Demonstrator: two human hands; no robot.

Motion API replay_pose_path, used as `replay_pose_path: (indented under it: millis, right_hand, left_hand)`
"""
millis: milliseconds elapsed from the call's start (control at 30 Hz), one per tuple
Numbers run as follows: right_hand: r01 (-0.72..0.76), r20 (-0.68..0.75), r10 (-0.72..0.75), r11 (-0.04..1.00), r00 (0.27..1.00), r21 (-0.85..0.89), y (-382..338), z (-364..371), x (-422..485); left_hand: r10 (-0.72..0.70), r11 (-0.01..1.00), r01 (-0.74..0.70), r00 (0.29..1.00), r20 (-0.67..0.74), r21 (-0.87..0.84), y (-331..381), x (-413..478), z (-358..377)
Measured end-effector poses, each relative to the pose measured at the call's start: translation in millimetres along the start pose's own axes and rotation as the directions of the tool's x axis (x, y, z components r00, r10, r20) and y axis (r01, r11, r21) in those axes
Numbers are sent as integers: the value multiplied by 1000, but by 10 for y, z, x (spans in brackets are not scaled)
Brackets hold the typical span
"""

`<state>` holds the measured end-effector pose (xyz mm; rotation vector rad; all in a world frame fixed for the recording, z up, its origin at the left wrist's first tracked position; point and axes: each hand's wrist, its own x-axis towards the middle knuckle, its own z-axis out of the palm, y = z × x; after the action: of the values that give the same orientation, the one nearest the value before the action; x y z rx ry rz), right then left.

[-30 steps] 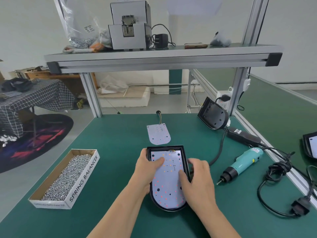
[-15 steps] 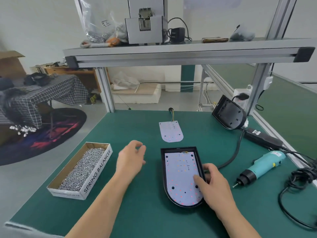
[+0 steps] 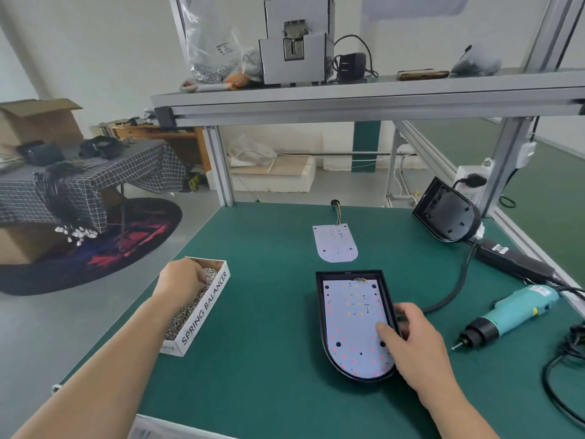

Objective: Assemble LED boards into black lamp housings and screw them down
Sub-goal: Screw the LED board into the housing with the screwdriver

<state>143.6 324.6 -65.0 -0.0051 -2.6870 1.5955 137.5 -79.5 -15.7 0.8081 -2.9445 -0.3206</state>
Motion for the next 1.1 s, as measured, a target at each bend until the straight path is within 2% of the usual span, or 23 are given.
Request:
replay_pose_path:
  millis: [67,233,333,500,600,967,1100]
  right_hand:
    - [0,-3,0,1000,1000,1,8,8,0]
    - [-5,-9,5,1000,1000,18,15,10,1]
    - [-2,-15,2,1000,1000,20,8,20,-1]
    - [1,-14,-1,1000,1000,22,0,18,-4]
    - [-7,-14,7,1000,1000,23,1,16,-8]
    - [-14,-11,15,1000,1000,26,-30,8,-26]
    - [-18,-8,18,1000,1000,23,-32,2,-30]
  left_hand:
    - [-11,1000,11,1000,-21,-19,-27,11,36]
    - [59,998,-58,996,62,-12,-81,-6,-3]
    - [71,997,-70,997,11,-44,-119,-32,-14]
    - [-12,973,-4,998,-69,-229,-201,-62,18]
    - [-60,948,39,997,-58,-314,-237,-74,17]
    - [-170,878,133,985,-39,-461,-375,13,20]
    - [-216,865,150,972,-87,-478,-351,30,-5]
